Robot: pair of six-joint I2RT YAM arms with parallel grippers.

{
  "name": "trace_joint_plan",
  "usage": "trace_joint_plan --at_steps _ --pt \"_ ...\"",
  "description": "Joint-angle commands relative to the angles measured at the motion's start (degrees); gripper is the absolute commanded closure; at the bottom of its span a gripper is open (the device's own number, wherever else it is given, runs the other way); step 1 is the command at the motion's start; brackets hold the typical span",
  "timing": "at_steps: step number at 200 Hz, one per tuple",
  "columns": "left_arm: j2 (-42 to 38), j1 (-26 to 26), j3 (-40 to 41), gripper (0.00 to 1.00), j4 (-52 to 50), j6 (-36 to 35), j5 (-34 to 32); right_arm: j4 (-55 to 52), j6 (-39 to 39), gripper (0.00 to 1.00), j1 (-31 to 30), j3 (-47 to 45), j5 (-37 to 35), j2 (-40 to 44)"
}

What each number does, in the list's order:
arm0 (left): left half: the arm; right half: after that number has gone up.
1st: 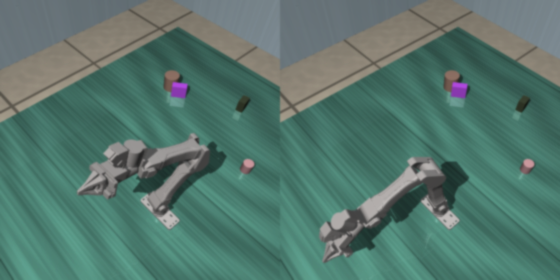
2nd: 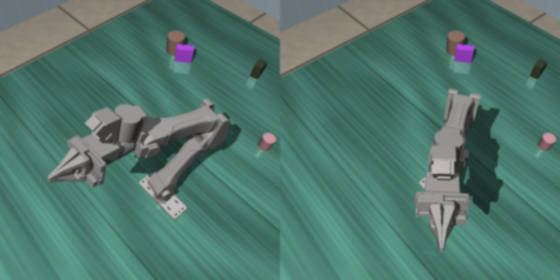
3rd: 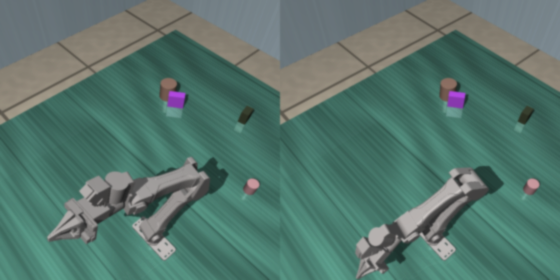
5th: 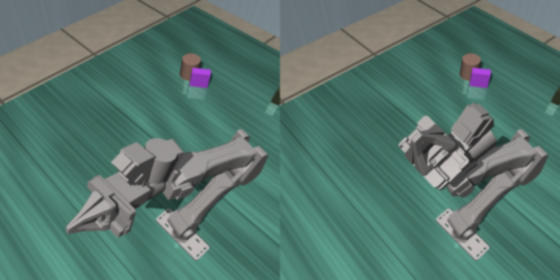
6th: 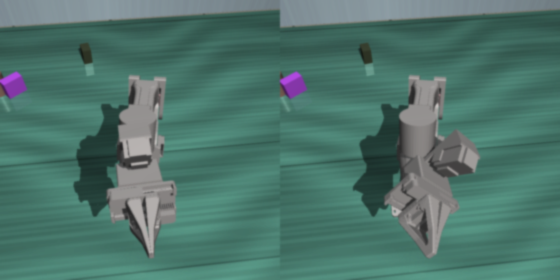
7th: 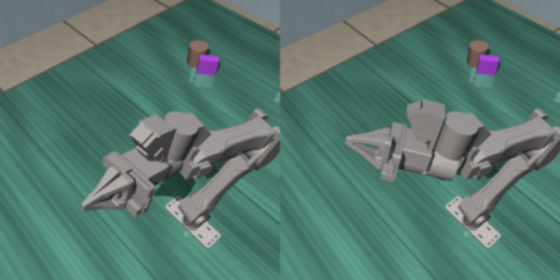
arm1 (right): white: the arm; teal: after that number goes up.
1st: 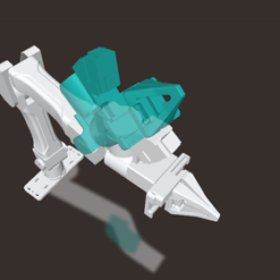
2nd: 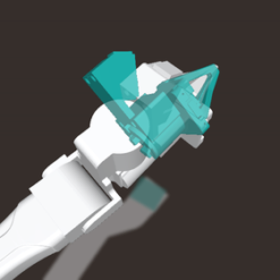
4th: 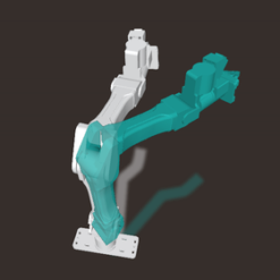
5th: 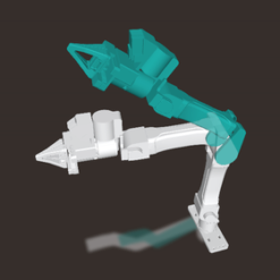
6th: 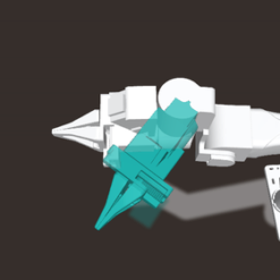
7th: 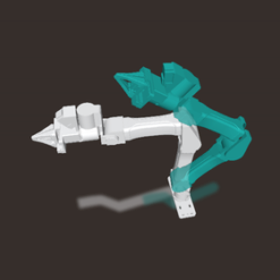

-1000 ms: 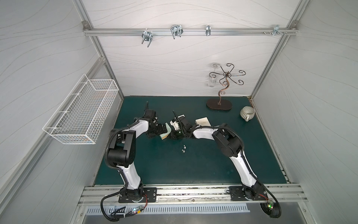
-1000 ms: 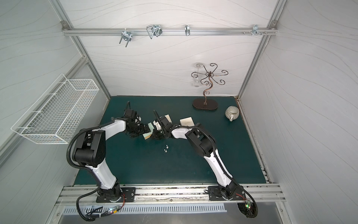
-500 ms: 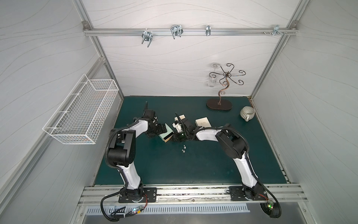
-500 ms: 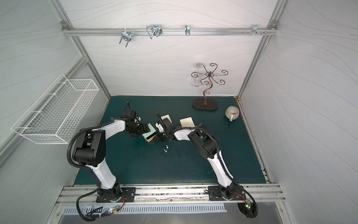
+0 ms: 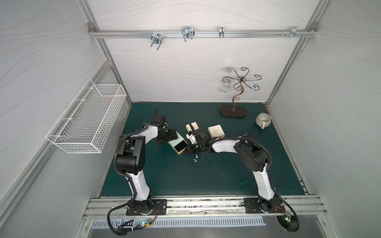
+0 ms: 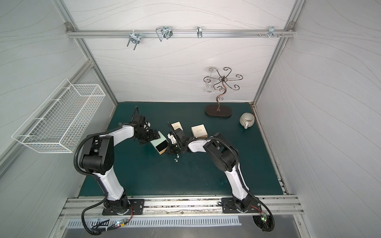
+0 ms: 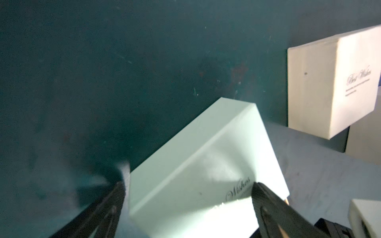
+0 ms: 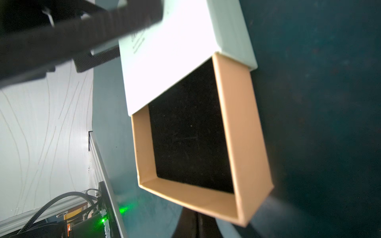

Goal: Place the earrings into the drawer-style jewelry box
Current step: Open the drawer in the jewelry box.

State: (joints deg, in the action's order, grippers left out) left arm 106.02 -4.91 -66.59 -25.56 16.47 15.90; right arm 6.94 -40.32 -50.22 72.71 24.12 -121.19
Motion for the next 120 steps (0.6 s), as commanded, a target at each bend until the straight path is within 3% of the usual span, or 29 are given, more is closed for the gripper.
trace_joint_plan --at_steps 1,120 --pt "3.42 0.42 -1.06 0.01 -0.95 -1.5 -1.19 -0.17 -0.42 1.0 -1.02 -1.04 -0.02 3.14" --pt "6.49 0.5 -5.95 0.02 -2.22 -2.57 1.52 0.27 -1.1 1.0 -3.13 -1.92 0.01 3.42"
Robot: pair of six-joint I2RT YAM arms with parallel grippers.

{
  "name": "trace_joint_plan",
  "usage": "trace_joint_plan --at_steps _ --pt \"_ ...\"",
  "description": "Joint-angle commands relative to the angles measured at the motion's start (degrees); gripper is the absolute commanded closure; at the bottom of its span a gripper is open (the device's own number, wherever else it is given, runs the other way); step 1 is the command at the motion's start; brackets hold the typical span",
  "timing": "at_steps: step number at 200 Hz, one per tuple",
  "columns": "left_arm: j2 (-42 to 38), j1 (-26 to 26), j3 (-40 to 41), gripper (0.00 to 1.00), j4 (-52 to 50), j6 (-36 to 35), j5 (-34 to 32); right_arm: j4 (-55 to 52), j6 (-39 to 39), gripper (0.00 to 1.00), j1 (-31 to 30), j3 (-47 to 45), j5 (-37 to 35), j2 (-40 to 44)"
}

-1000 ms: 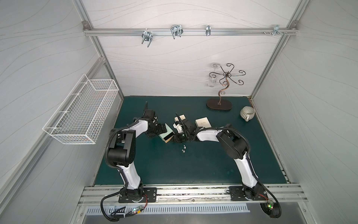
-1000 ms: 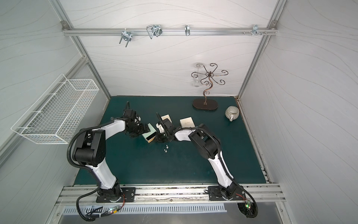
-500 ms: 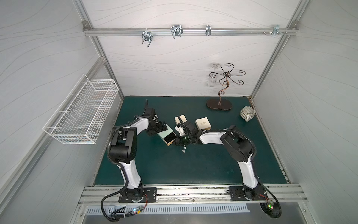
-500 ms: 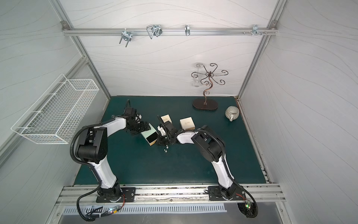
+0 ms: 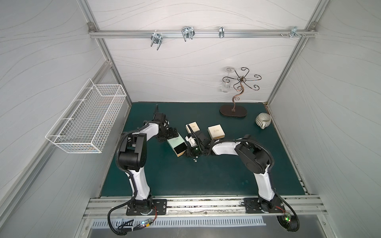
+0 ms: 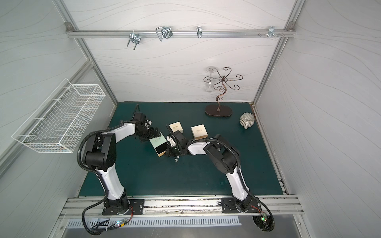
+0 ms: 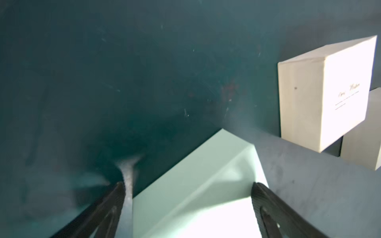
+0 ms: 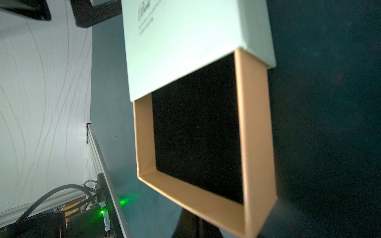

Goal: Place the earrings into the drawer-style jewelry box
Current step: Open the drawer in the jewelry box, then pick up the earring from the center of the board.

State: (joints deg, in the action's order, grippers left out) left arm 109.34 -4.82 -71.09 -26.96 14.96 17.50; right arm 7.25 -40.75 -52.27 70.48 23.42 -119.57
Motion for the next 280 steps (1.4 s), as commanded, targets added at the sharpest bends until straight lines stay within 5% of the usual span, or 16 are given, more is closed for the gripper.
trace_joint_plan --at_steps 1,75,138,189,280 --pt "3.21 0.38 -1.48 0.02 -0.86 -1.02 -0.08 -0.04 -0.65 1.0 -1.08 0.29 0.77 1.84" --pt "2.45 0.35 -1.72 0.01 -0.68 -0.58 0.18 -1.15 -0.18 1.0 -1.08 -0.97 0.44 3.11" --pt "-2.97 0.42 -4.57 0.01 -3.34 -1.43 -0.36 -2.41 0.41 0.72 -0.82 -1.05 -0.2 4.05" --pt "-9.37 0.42 -5.04 0.01 -4.59 -1.17 -1.21 -6.26 3.94 0.6 -0.73 -1.26 -1.64 8.27" --pt "-29.33 0.51 14.68 0.01 0.25 3.45 -1.27 -26.8 19.73 0.6 2.36 -0.48 -10.46 15.13"
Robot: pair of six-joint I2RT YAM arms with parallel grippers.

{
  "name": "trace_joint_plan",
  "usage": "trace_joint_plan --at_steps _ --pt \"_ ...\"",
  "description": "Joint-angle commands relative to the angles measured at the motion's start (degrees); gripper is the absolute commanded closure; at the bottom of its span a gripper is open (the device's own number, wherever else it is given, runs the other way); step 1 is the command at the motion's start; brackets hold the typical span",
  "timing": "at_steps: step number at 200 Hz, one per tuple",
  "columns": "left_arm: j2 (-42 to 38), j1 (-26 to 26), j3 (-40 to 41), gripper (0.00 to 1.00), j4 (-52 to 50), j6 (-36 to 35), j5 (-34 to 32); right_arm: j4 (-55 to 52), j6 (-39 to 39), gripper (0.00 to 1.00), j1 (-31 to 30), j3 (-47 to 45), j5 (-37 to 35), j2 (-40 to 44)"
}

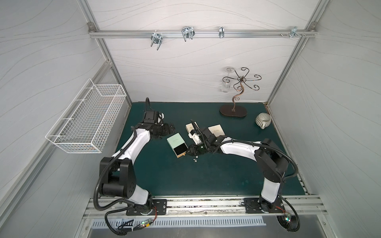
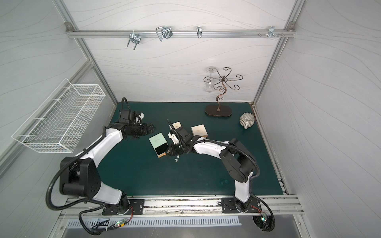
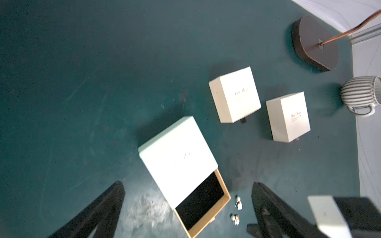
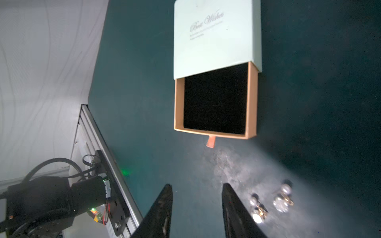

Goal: Place the earrings into the drawer-style jewelry box
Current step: Pick up the earring from the center of the board.

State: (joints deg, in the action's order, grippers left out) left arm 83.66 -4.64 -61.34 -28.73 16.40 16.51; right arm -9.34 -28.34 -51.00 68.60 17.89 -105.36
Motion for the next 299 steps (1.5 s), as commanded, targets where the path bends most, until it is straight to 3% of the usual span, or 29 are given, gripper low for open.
trace_joint_plan --at_steps 1,72,226,299 --pt "-3.79 0.34 5.19 0.01 2.15 2.03 -0.22 -10.45 7.45 0.61 1.13 1.51 -5.13 0.89" --pt "-11.2 -0.75 17.27 0.01 7.32 6.23 2.82 -18.26 12.46 0.69 1.34 9.18 -10.39 -5.84" --pt "-10.29 -3.79 18.45 0.01 8.65 6.27 2.38 -24.6 15.26 0.7 -1.46 16.07 -14.43 -13.77" --pt "-10.06 -3.93 18.45 0.01 8.56 6.2 2.34 -25.3 16.08 0.78 -2.32 16.6 -15.72 -14.47"
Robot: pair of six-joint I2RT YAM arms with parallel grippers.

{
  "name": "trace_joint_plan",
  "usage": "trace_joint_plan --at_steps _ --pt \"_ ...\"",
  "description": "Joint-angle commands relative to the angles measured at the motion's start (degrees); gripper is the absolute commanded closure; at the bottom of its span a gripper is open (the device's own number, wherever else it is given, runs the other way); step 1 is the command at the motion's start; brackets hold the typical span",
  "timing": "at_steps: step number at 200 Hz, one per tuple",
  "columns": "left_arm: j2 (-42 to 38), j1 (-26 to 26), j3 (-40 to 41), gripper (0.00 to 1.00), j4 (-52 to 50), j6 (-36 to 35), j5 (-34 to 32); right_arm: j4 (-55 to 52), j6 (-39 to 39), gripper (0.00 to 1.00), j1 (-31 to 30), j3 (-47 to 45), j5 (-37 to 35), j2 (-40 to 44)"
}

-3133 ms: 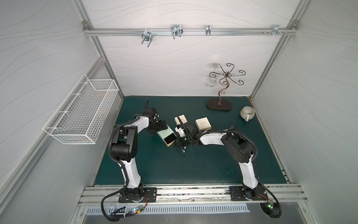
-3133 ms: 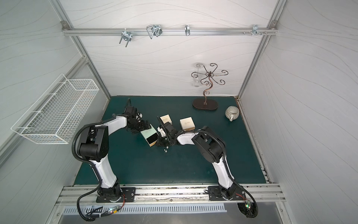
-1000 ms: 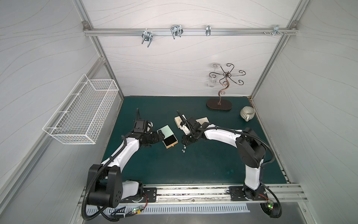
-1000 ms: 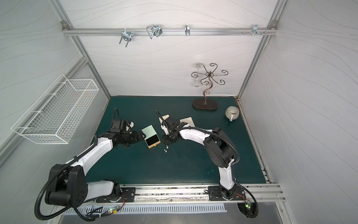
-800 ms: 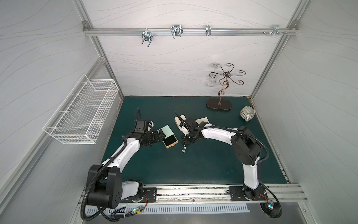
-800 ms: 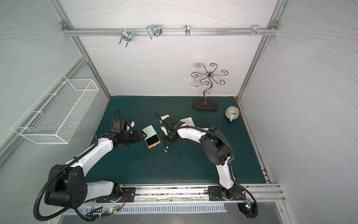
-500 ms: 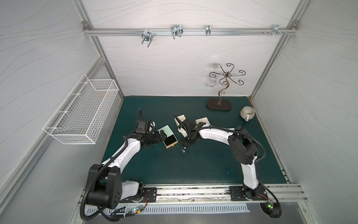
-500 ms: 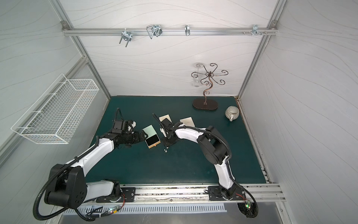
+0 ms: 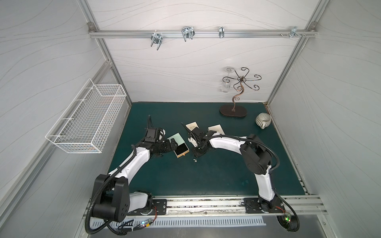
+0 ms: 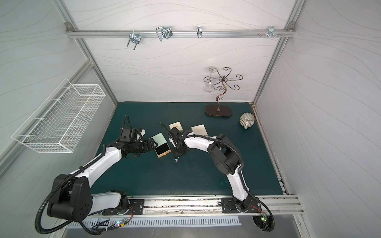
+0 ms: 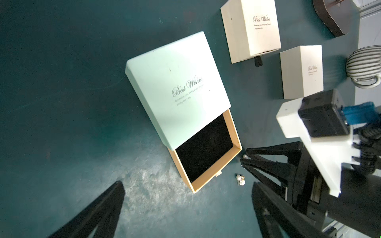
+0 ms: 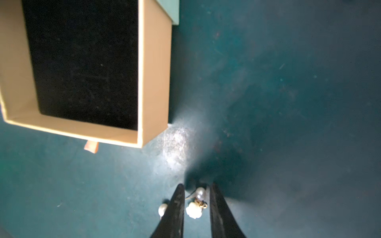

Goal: Place the earrings into the drawer-style jewelry box
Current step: Pick up the earring from the center of the board.

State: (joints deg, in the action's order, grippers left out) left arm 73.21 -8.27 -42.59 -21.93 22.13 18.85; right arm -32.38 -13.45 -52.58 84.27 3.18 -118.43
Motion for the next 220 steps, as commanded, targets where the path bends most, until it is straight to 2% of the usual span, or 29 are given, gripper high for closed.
trace_joint_plan --at_steps 1,116,220 --pt "0.37 -0.28 -0.35 0.01 1.78 0.46 0.02 -2.25 1.26 0.78 -0.76 0.96 -1.04 -1.42" --pt "-0.51 -0.36 -0.03 0.01 1.78 0.37 -0.81 -1.14 0.72 0.9 -0.62 0.26 0.13 -0.85" --pt "-1.4 -0.34 0.31 0.01 1.99 0.72 -0.86 0.3 -0.53 0.91 1.25 -0.96 4.07 5.09"
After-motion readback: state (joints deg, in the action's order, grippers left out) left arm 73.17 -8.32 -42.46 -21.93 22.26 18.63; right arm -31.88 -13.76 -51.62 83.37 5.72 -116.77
